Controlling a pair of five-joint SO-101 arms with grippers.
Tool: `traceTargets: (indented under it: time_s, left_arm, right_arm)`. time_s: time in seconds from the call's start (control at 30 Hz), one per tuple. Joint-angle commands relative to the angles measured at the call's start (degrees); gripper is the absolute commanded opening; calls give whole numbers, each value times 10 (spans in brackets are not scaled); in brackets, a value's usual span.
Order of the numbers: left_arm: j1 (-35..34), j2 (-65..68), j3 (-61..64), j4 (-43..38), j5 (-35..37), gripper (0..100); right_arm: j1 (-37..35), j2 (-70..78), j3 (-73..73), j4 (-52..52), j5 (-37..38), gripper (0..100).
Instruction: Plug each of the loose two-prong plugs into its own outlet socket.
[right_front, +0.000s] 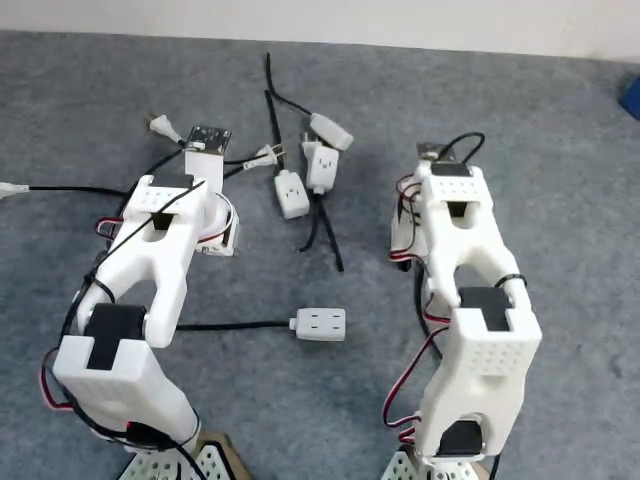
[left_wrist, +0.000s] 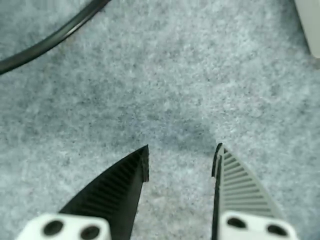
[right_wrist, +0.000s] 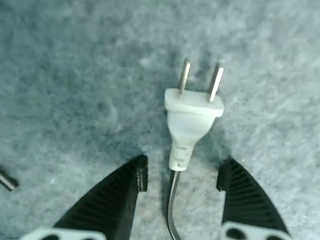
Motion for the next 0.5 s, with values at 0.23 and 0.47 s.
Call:
traceTargets:
  time_s: [0.23, 0.47]
  left_arm:
    - [-2, -23, -1, -7, 3, 224]
    - [-2, -23, -1, -7, 3, 224]
  right_arm:
    - [4, 18, -54, -10, 10, 224]
    - [3, 17, -51, -51, 10, 146]
